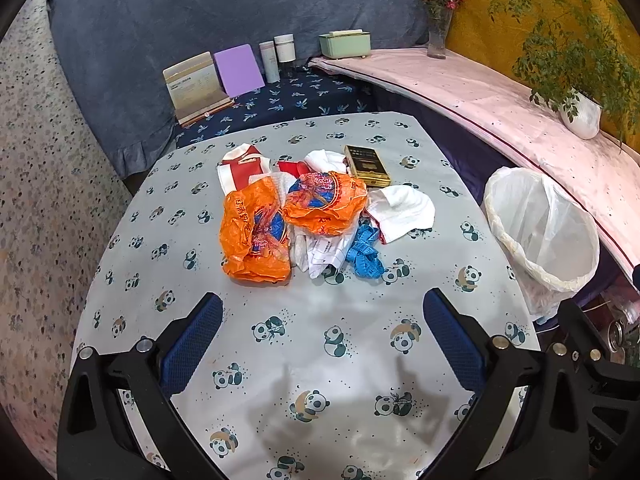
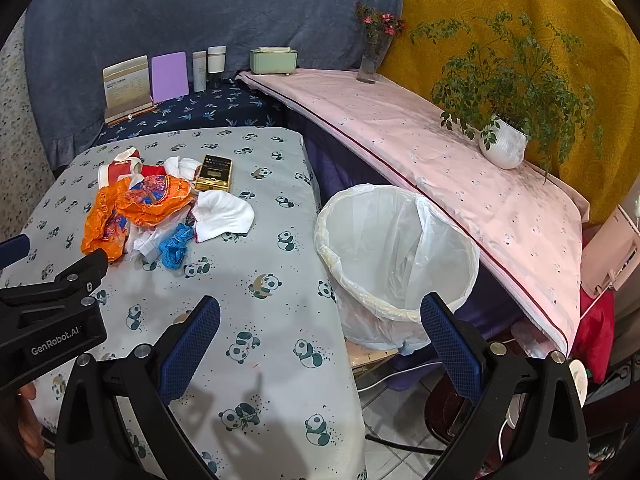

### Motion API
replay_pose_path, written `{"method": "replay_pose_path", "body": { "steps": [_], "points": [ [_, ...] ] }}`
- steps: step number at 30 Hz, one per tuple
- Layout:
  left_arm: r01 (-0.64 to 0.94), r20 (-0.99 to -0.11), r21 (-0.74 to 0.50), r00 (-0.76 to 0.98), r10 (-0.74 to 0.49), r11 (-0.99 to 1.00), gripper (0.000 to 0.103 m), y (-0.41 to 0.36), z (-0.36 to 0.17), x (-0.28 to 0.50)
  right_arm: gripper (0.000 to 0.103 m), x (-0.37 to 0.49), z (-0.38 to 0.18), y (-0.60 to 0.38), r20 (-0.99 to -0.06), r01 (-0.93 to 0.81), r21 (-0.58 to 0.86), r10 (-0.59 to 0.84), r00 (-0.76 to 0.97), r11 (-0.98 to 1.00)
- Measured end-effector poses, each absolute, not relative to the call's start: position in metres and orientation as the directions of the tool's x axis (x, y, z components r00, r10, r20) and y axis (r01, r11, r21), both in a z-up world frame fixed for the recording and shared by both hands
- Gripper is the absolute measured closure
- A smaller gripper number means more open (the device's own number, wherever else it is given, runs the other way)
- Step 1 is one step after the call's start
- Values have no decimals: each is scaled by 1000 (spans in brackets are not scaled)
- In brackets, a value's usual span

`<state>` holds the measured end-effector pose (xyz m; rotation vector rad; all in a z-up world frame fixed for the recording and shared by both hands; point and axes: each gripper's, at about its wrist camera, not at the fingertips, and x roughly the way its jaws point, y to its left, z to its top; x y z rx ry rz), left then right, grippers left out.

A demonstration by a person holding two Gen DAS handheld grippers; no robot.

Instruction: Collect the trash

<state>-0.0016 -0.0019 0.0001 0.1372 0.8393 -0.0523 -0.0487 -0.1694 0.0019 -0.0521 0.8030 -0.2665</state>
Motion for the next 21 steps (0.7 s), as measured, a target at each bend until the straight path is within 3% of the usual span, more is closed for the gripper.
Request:
{"method": "replay_pose_path", "body": {
  "steps": [21],
  "points": [
    [101,-746,102,666,9,990,7,-1,0,-1,7,-49,1,-171,-693,218,-163,-269,669,962]
  ]
}}
